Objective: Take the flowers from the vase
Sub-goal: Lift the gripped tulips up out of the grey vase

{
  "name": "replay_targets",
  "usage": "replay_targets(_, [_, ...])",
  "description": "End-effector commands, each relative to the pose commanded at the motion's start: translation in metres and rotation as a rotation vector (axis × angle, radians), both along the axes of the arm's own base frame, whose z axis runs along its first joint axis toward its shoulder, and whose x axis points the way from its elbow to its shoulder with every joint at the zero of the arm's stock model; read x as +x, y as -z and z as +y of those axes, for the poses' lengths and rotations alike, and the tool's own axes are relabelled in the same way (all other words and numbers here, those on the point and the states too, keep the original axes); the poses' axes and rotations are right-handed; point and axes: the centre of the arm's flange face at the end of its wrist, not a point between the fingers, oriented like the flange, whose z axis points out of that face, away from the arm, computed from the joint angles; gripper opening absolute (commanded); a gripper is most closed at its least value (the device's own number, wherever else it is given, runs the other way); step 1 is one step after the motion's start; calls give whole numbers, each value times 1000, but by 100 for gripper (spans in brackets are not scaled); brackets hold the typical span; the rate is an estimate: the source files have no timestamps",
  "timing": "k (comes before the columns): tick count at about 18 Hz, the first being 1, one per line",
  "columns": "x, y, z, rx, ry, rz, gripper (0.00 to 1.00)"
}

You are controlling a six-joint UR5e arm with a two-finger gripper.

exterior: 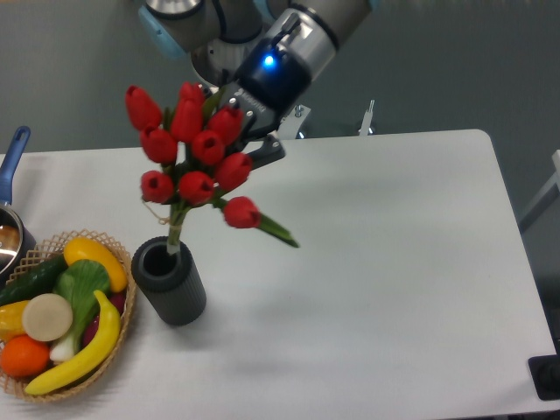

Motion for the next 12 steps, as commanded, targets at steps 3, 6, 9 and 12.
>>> replay_targets(3, [-29, 0, -7, 1, -37, 3, 29])
replay_targets(6, [-52, 6, -4, -3, -49, -3, 29])
replay_targets(9, [-66, 9, -15, -7, -79, -9, 29])
replay_targets(12, [-71, 14, -20, -15, -93, -13, 29])
